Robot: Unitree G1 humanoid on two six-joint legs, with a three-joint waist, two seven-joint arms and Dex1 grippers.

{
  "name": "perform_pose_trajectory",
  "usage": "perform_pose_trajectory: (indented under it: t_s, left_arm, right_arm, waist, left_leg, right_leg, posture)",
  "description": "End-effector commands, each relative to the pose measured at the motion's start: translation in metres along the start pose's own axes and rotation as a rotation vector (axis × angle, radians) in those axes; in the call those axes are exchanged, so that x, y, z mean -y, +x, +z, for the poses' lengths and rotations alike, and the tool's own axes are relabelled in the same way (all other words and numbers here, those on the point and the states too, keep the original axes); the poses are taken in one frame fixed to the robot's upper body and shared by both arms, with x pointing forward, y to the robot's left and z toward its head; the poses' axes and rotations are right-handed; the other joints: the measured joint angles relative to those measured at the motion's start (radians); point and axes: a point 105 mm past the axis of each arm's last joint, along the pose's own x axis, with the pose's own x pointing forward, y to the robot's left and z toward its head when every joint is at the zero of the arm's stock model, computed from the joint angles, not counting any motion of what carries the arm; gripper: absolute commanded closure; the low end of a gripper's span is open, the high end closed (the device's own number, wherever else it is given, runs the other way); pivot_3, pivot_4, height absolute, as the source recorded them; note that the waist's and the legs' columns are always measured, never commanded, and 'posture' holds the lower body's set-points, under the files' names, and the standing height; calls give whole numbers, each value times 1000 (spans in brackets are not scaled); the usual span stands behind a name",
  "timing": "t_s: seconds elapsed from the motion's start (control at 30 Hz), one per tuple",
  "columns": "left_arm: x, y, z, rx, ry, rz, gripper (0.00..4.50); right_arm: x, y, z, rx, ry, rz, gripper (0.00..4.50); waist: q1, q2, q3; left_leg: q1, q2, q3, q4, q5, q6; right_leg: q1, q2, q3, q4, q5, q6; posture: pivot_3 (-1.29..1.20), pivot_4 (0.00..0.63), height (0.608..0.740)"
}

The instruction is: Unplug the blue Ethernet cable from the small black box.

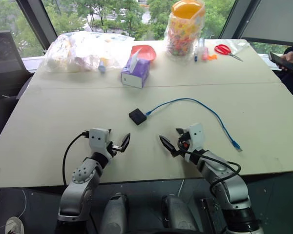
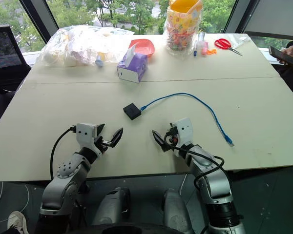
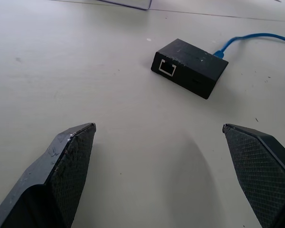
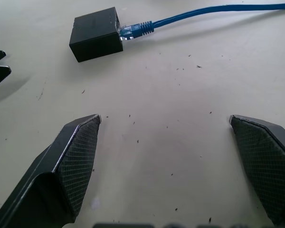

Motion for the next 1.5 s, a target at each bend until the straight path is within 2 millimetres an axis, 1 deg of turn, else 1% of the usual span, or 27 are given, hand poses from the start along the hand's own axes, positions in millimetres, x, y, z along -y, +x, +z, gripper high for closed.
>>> perform_pose_trajectory:
  t_s: [0.03,0.1,0.2,0.27,0.37,0.4,0.47,0.53,0.57,0.63,0.67,0.77,0.87,0.9,1.0,1.1,1.27,1.37,1.5]
  left_arm:
    - [-5,-1,-2,-12,-19,-1,23]
    - [-4,-1,1,-13,-29,-29,23]
    - [0,-3,8,-10,-22,-88,23]
    - [0,-2,12,-12,-27,-119,23]
    - [4,-1,13,-20,-17,-172,23]
    - [7,-1,14,-27,-8,-206,23]
    - [10,1,16,-24,15,-249,23]
    - [10,3,18,-15,31,-257,23]
    - [8,4,20,-8,36,-253,23]
    - [5,7,23,4,41,-248,23]
    - [4,8,24,9,44,-248,23]
    - [3,9,29,43,57,-239,23]
    - [3,8,31,65,70,-228,23]
    - [3,7,31,69,76,-224,23]
    - [2,5,32,78,93,-210,23]
    - [-1,1,34,99,105,-177,23]
    - [-2,-5,34,111,134,-144,23]
    - [-4,-7,35,118,135,-132,23]
    - [-12,-14,37,129,145,-69,23]
  right_arm:
    - [-4,-1,14,16,-31,47,0]
    - [-4,-1,18,-4,-59,79,0]
    - [0,-1,38,-22,-114,129,0]
    - [7,0,55,-26,-155,138,0]
    - [12,1,71,-77,-222,169,0]
    - [13,5,82,-102,-301,210,0]
    - [16,12,95,-158,-421,268,0]
    - [18,17,101,-198,-495,301,0]
    - [17,23,103,-234,-589,343,0]
    - [17,32,106,-296,-746,414,0]
    - [17,35,107,-315,-793,441,0]
    - [17,50,111,-408,-890,550,0]
    - [13,68,112,-493,-950,661,0]
    - [13,76,113,-514,-985,663,0]
    - [12,89,115,-554,-1076,671,0]
    - [-2,99,116,-593,-1075,728,0]
    - [-7,108,105,-665,-1111,732,0]
    - [-9,111,103,-672,-1120,727,0]
    - [-21,120,95,-690,-1120,704,0]
  waist:
    - [0,0,0]
    - [0,0,0]
    - [0,1,0]
    - [0,1,1]
    - [3,0,1]
    - [3,0,1]
    - [1,2,3]
    - [1,2,3]
    - [1,2,3]
    - [0,2,4]
    - [-1,2,4]
    - [-3,2,4]
    - [-4,2,4]
    - [-6,2,4]
    - [-1,2,4]
    - [-3,3,5]
    - [-3,3,5]
    - [-1,3,5]
    - [-11,3,5]
  left_leg:
    - [0,0,0,0,0,0]
    - [0,0,0,0,0,0]
    - [-1,0,0,1,0,0]
    - [-1,0,0,1,0,1]
    - [-1,0,0,1,1,1]
    - [-1,0,0,0,1,1]
    - [-3,0,1,1,1,1]
    - [-3,0,1,1,1,1]
    - [-3,0,1,1,1,1]
    - [-3,0,1,0,1,1]
    - [-3,0,1,0,1,1]
    - [-4,0,1,0,1,1]
    - [-5,0,2,1,1,1]
    - [-5,0,2,0,1,1]
    - [-4,0,1,1,1,1]
    - [-4,0,1,1,1,1]
    - [-4,0,1,1,1,0]
    - [-4,0,1,1,2,0]
    - [-2,0,1,1,2,-1]
  right_leg:
    - [0,0,0,0,0,0]
    - [0,0,0,0,0,0]
    - [1,0,0,1,0,0]
    - [2,0,0,2,0,0]
    - [2,0,0,3,0,0]
    - [2,0,0,2,0,0]
    - [1,0,0,2,0,0]
    - [1,0,1,2,0,0]
    - [0,0,1,2,0,0]
    - [0,0,0,2,0,0]
    - [0,1,1,2,0,0]
    - [-1,1,1,3,-1,1]
    - [-3,1,1,6,0,2]
    - [-3,1,1,7,0,2]
    - [-5,1,1,14,0,5]
    - [-6,1,1,15,-1,4]
    - [-6,1,1,16,-1,4]
    - [-6,1,1,16,-1,4]
    - [-6,1,1,17,-1,4]
  posture:
    - [0,150,735]
    - [0,150,735]
    - [0,150,735]
    - [0,150,735]
    - [0,150,735]
    - [0,150,735]
    - [0,150,735]
    - [0,150,735]
    - [0,150,735]
    - [0,150,735]
    - [0,150,735]
    - [0,150,735]
    - [0,150,735]
    - [0,150,735]
    - [0,150,735]
    - [0,150,735]
    - [0,150,735]
    - [0,150,735]
    - [0,150,735]
